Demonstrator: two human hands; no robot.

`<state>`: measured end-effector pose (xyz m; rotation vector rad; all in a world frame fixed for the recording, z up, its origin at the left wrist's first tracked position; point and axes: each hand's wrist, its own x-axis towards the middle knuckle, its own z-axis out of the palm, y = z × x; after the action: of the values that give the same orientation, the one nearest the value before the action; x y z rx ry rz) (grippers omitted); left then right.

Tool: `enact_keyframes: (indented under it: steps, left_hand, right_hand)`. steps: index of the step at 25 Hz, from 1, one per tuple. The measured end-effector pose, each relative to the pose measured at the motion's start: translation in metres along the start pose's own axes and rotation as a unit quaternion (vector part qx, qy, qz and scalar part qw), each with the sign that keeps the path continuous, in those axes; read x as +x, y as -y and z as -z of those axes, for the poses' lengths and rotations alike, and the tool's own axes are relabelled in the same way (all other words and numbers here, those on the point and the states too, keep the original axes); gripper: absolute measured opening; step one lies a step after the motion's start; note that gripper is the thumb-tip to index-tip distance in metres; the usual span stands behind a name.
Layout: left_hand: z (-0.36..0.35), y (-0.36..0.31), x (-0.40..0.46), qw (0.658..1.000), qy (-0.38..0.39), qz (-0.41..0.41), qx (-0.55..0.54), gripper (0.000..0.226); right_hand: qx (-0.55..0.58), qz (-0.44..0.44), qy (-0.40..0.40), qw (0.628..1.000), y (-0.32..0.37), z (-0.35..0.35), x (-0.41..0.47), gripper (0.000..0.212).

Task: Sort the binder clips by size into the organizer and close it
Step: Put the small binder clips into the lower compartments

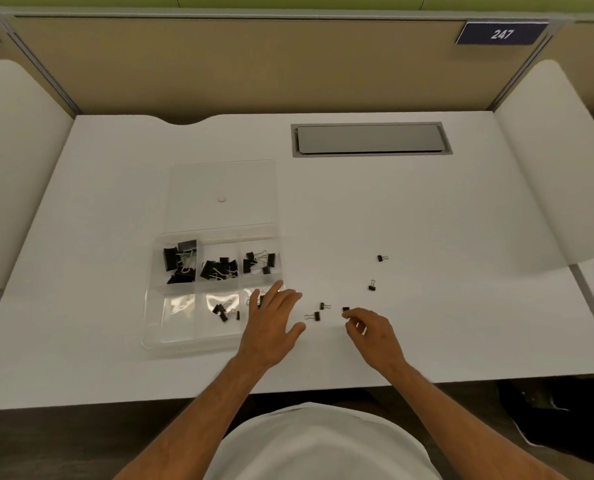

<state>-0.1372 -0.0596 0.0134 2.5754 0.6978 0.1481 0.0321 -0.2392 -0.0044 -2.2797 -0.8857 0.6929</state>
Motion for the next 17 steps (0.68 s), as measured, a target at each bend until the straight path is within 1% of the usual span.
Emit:
enact_keyframes:
  steps: [3, 7, 10, 13, 17]
  left_hand:
    - [-0.013, -0.018, 0.007, 0.999, 0.017, 0.006, 0.044, 0.049]
    - [-0.029, -0.032, 0.021, 0.991, 0.049, 0.037, 0.119, 0.043]
    - [-0.039, -0.041, 0.029, 0.979, 0.090, 0.040, 0.180, 0.034]
    - [-0.046, -0.047, 0.036, 0.959, 0.143, 0.054, 0.239, 0.031]
    - [-0.049, -0.048, 0.040, 0.950, 0.147, 0.068, 0.266, 0.026]
  right_hand:
    - [-0.010, 0.004, 0.021, 1.000, -0.020, 0.016, 0.001, 0.021]
    - [-0.030, 0.036, 0.040, 0.998, -0.041, 0.031, 0.007, 0.024]
    - [-0.021, 0.029, 0.041, 0.998, -0.053, 0.039, 0.005, 0.024]
    - [-0.016, 0.027, 0.050, 0.998, -0.062, 0.049, 0.005, 0.024]
    - [-0.008, 0.014, 0.050, 0.999, -0.069, 0.059, 0.002, 0.025]
